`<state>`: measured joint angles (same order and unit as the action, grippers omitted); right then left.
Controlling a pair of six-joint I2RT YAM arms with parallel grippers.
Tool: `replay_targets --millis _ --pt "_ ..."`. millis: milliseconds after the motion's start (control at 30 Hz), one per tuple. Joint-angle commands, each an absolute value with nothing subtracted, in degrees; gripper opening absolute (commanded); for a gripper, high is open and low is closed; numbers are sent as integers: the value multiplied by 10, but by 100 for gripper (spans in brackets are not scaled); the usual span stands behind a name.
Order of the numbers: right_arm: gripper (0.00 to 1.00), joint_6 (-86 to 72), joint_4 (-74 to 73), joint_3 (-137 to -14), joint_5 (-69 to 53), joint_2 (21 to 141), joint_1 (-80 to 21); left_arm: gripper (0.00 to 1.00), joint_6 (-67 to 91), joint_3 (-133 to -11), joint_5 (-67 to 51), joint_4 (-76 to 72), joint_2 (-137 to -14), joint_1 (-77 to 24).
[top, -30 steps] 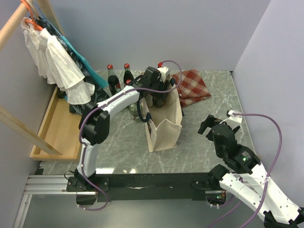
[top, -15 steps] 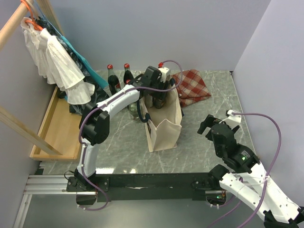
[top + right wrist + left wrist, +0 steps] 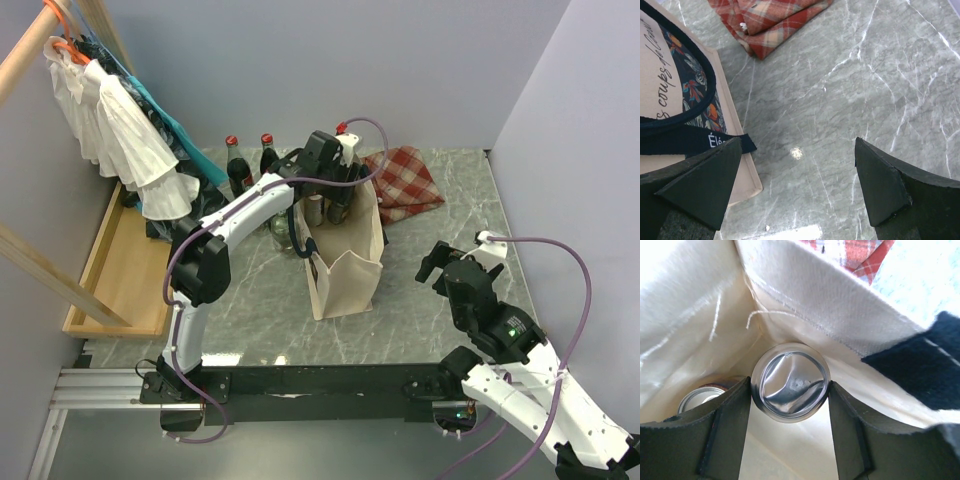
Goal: Take the beverage out of the canvas bag
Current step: Take out the drink from the canvas bag.
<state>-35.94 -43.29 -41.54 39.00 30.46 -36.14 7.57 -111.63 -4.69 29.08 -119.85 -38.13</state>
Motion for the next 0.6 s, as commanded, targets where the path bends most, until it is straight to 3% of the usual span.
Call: replay_targets --millis 0,567 --pt "100 -359 -425 -423 403 304 -363 1 68 -1165 -57 254 -1170 -386" --pt "100 -359 -424 -421 402 298 -364 1 68 -1151 -35 246 -1132 -387"
